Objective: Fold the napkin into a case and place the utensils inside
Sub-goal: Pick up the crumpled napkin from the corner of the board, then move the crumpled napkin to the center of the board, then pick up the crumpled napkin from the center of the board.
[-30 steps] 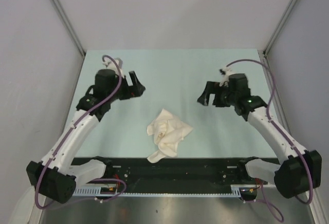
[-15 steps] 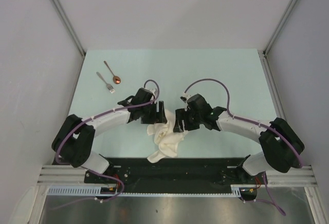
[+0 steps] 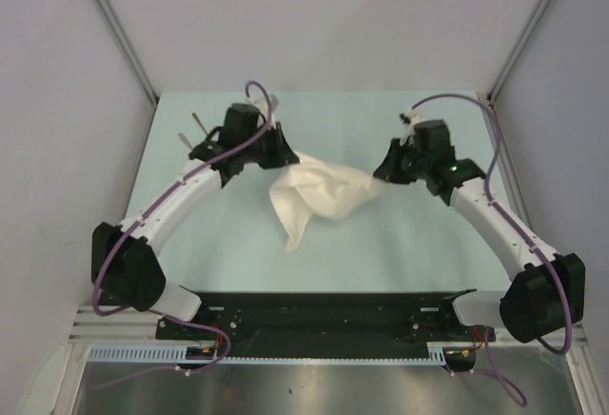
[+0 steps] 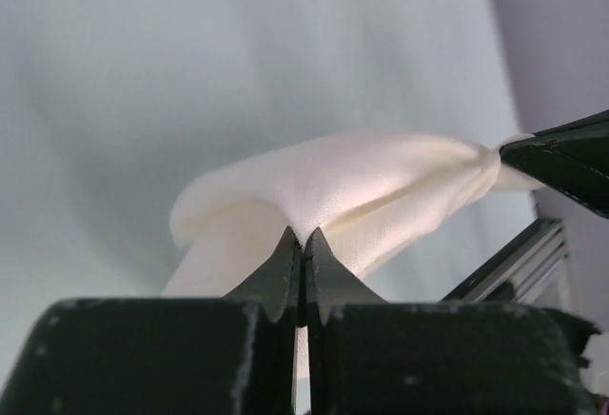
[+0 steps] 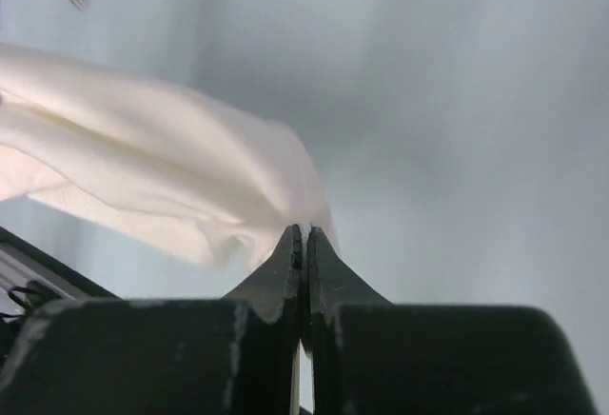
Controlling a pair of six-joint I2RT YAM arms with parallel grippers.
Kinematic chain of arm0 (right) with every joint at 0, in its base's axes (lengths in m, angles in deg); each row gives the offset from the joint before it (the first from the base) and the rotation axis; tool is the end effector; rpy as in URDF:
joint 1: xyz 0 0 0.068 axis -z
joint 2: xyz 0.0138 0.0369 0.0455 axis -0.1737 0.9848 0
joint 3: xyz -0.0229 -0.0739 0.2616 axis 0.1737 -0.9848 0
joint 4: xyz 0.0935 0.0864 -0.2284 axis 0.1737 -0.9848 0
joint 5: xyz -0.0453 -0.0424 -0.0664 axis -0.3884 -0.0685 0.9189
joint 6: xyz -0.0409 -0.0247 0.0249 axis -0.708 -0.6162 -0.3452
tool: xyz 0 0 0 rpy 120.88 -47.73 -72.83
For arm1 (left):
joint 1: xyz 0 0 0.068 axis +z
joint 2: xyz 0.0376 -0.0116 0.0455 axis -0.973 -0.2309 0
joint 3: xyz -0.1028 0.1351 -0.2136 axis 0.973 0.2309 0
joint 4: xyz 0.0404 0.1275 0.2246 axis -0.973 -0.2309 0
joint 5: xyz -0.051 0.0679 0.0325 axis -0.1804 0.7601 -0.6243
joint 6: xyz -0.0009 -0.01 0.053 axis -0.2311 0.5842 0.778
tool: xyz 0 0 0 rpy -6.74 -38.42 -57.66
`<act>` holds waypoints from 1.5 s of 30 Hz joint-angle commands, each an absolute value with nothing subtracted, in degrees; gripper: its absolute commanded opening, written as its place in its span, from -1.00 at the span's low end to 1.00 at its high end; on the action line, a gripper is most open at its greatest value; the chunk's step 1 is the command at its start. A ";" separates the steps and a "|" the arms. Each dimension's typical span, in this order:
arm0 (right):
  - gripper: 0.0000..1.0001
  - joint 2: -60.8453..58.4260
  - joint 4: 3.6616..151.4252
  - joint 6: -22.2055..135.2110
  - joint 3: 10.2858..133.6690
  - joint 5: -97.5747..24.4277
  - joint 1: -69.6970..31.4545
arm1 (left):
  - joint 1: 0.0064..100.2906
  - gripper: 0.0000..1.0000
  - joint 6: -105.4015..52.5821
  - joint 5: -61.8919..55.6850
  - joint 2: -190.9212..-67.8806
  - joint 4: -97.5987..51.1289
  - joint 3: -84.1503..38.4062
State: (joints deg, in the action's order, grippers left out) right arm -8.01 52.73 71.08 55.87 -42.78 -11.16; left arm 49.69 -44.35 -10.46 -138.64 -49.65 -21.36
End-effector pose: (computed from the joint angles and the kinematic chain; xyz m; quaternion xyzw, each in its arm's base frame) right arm 0.2614 0.1104 0.2933 -0.0490 0.9004 0.2536 0.3501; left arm 0.2919 -0.1594 0.3083 0.0393 0.8927 -0.3121 0.3227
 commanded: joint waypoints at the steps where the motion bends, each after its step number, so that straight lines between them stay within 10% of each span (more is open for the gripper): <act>1: -1.00 -14.08 42.29 60.78 72.70 -47.47 -5.20 | 53.18 -0.99 -39.36 -15.94 -130.30 -51.17 -35.13; 12: -1.00 -38.60 47.45 61.27 71.32 -59.68 -5.81 | 53.01 -0.99 -34.69 -25.41 -100.32 -32.12 -23.40; 21: -0.93 -18.99 51.50 65.51 72.88 -46.95 -1.18 | 53.09 -0.98 -34.62 -7.53 -129.28 -59.15 -47.25; 23: -0.51 -11.22 49.51 66.21 74.82 -43.99 0.68 | 54.05 0.01 -32.68 1.00 -141.11 -65.99 -52.02; 24: 0.23 -3.53 47.31 66.47 78.57 -44.22 2.95 | 54.50 0.24 -32.41 3.72 -145.45 -69.42 -58.39; 30: 0.99 2.36 40.15 64.80 76.70 -36.06 1.75 | 54.50 0.96 -30.30 0.85 -143.76 -63.41 -44.28; 45: 0.82 8.31 59.24 74.82 57.40 -32.89 11.93 | 55.20 0.57 -51.56 8.66 -130.55 -47.15 -3.99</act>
